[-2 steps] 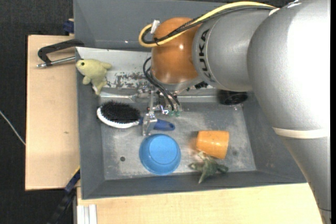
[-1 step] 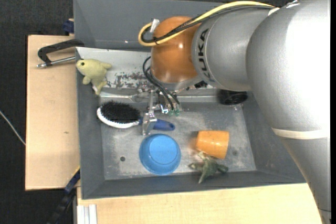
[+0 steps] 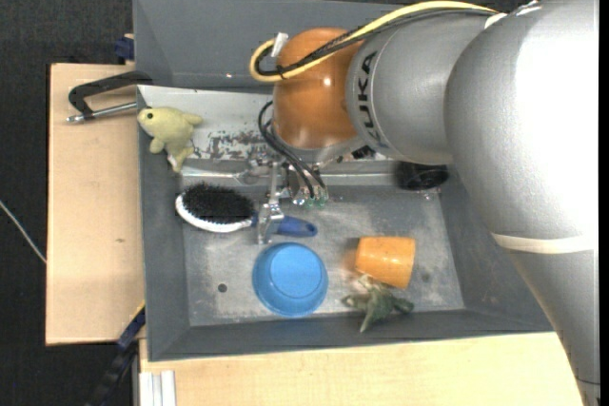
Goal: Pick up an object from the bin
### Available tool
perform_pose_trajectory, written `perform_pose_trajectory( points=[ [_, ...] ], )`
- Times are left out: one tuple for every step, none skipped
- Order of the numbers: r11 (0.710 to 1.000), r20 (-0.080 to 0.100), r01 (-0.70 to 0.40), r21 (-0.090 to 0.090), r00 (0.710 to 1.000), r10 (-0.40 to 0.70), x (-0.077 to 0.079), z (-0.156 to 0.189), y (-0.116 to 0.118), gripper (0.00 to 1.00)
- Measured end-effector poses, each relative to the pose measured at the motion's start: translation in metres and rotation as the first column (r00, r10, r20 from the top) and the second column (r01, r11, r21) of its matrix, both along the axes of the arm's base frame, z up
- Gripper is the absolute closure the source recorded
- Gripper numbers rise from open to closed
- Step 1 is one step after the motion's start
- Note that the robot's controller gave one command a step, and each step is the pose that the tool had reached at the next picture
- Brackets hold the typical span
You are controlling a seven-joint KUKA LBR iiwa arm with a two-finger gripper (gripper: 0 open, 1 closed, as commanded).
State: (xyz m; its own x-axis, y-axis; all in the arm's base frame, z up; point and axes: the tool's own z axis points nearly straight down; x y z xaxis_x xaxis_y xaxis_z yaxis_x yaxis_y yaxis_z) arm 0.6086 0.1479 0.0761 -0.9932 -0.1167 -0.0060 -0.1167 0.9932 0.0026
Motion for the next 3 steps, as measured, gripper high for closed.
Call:
perform_pose_trajectory(
  points=[
    [1.000,0.000,0.001,0.000,1.000,-0.001,0.001,0.001,0.001,0.00],
    [1.000,-0.003,0.001,-0.001,1.000,-0.001,0.001,0.001,0.001,1.00],
    [1.000,0.000,0.002,-0.001,1.000,-0.002,0.002,0.013,0.001,1.00]
  ],
)
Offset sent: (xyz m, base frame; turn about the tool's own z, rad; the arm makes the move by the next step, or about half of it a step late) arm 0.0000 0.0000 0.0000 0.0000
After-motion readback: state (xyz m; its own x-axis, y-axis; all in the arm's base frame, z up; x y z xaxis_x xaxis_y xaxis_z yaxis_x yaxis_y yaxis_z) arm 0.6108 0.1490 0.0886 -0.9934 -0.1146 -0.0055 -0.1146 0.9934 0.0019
